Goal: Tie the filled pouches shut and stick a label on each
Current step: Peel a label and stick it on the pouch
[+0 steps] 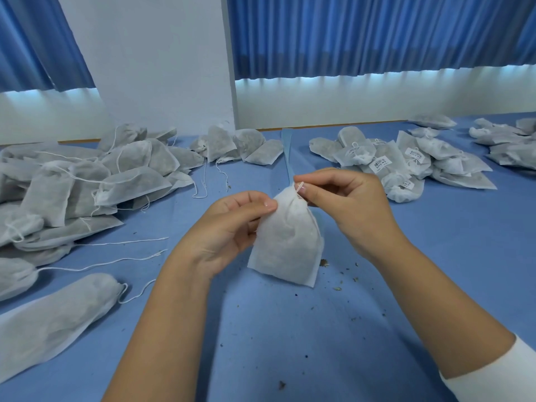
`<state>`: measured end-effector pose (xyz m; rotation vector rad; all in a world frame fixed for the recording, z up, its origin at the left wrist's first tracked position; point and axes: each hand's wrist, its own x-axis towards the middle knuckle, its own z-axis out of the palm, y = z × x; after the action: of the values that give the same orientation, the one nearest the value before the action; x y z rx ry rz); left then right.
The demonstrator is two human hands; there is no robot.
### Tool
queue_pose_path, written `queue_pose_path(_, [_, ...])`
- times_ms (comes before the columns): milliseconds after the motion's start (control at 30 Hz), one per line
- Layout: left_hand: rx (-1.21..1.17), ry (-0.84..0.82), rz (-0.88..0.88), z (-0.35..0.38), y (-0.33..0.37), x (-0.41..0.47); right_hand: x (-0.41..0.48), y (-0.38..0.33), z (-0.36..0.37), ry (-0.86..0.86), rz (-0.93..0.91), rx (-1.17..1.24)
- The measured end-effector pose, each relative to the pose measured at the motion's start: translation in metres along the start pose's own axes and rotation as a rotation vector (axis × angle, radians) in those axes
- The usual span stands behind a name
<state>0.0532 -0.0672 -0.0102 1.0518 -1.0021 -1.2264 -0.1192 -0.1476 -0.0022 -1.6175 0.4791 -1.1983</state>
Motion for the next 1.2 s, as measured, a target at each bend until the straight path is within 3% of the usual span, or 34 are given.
queue_pose_path(333, [-0.017,0.07,0.038,0.002,-0.001,0.001,0.0,0.004,0.001,0.011,0.057,-0.082])
queue_pose_path(667, [-0.158,0.167,0.108,0.008,-0.001,0.004,-0.001,0.0,0.005,0.028,0.101,0.007])
queue_pose_path(800, [0.018,0.34,0.126,0.02,-0.005,0.007,-0.002,-0.001,0.007,0.037,0.042,-0.043])
queue_pose_path(933, [0.223,0.518,0.251,0.03,-0.013,0.012,-0.002,0.0,0.008,0.04,0.016,-0.109])
queue_pose_path(1200, [0.34,0.523,0.311,0.035,-0.012,0.008,0.002,0.002,0.005,0.131,0.087,-0.05])
